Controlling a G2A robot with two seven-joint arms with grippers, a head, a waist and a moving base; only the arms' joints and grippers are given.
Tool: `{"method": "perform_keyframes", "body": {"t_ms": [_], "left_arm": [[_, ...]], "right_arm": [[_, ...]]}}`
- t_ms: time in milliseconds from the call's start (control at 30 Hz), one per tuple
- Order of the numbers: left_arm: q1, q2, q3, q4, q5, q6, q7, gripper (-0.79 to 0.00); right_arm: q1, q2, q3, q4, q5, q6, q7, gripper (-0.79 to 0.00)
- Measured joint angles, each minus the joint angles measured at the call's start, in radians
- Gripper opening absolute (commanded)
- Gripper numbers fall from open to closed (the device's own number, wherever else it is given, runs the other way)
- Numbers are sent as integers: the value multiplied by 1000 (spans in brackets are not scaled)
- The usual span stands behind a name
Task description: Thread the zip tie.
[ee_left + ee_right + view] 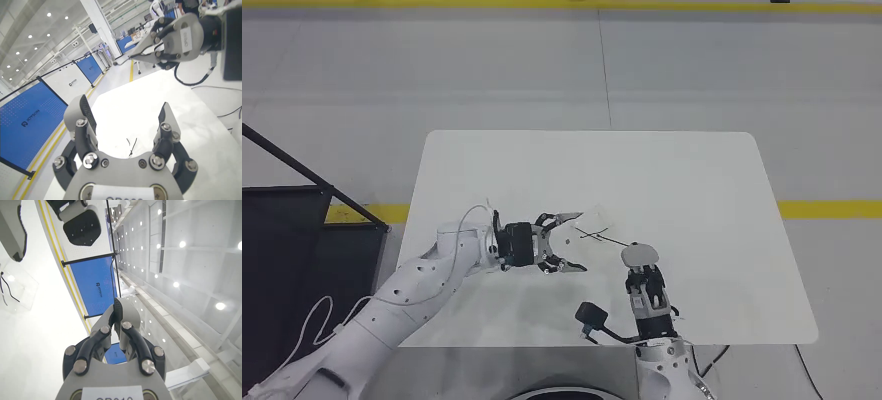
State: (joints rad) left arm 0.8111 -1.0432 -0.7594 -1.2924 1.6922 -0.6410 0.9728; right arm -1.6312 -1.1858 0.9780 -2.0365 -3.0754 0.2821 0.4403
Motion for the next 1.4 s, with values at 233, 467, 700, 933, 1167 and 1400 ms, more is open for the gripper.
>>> {"method": "perform_keyframes", "body": {"t_ms": [233,467,700,933,1167,1400], "left_arm": [[-18,-13,17,51,-70,-117,12,0],[-18,-13,16,51,-69,-115,13,0],[28,-31,4,34,-245,-118,-92,-169],[27,-56,24,61,-417,-250,-131,-379],[10,-80,41,99,-535,-371,-169,-453],[-16,-97,93,137,-662,-371,-273,-348]], "right_arm": [[56,10,-44,30,4,-32,9,-785],[55,10,-44,30,4,-32,9,-785],[54,4,-35,31,10,-34,-10,-785],[49,-5,-22,32,4,-34,-4,-785],[55,-8,-16,36,4,-50,2,-785],[53,-4,-14,35,4,-42,18,-785]]}}
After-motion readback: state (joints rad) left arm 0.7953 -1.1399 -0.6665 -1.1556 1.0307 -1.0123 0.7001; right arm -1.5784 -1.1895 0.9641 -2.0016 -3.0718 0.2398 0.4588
